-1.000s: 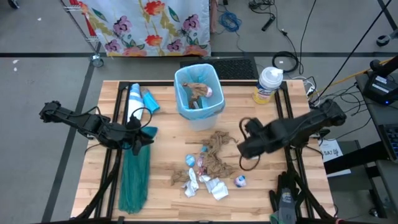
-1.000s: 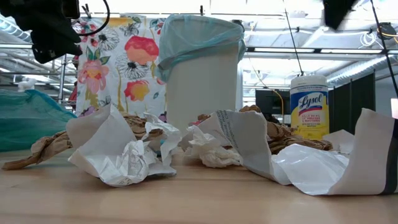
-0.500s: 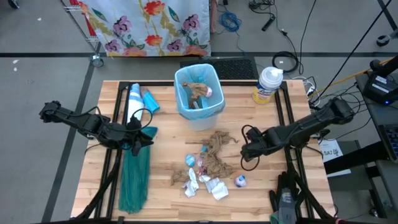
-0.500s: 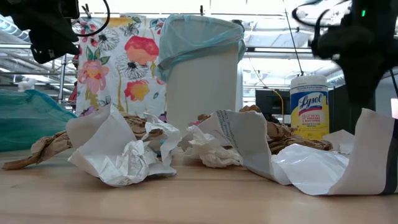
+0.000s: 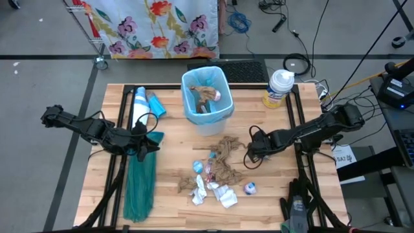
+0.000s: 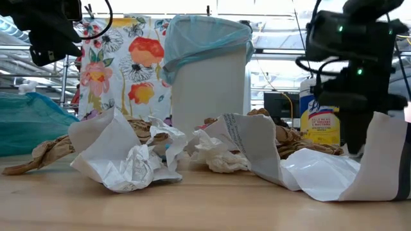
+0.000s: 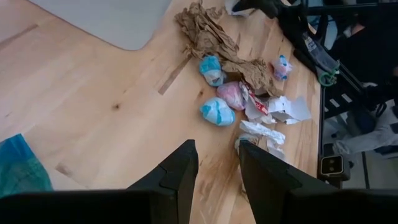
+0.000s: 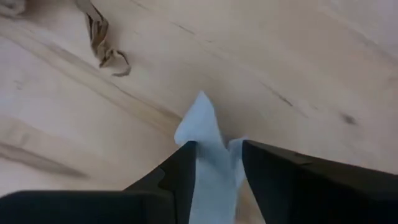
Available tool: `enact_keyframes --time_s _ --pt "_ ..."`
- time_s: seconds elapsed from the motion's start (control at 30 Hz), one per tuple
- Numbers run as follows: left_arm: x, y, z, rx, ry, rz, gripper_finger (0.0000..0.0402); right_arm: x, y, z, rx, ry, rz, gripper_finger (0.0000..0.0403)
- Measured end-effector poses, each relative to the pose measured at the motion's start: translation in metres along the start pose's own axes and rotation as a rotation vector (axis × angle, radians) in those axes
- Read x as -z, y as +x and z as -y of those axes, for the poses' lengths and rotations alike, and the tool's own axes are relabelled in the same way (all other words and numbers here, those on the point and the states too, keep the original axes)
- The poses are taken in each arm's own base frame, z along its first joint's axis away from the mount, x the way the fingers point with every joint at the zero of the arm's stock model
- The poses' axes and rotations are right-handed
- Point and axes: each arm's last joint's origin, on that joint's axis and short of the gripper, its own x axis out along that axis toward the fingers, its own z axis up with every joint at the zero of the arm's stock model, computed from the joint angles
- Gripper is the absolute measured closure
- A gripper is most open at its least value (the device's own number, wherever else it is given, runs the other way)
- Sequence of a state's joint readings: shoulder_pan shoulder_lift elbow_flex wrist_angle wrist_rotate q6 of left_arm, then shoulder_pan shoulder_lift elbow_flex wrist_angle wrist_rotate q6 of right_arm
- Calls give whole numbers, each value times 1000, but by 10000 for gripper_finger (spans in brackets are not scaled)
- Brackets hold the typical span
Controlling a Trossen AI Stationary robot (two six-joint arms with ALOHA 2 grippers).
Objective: Place trash/remove bag and relplace
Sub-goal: Put the white paper into the trash bin
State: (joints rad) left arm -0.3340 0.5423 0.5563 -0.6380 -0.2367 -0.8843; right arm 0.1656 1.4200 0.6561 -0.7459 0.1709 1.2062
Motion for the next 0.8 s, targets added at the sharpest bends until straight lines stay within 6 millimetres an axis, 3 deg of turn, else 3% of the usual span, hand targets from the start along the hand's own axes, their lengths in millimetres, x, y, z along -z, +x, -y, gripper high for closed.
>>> enact_keyframes --time_s 0.1,0.23,0.4,0.6,0.8 --pt "0 0 0 0 -1 0 278 -2 13 3 -36 10 -12 314" --pt "0 0 0 0 -1 0 279 -3 17 0 -95 22 19 390" --pt "0 0 0 0 -1 1 279 -4 1 0 -110 25 -14 401" --pt "0 0 0 0 -1 1 278 -13 -61 -3 11 -17 -6 402" --pt "0 0 0 0 -1 1 278 -33 -146 -11 -41 -61 89 403"
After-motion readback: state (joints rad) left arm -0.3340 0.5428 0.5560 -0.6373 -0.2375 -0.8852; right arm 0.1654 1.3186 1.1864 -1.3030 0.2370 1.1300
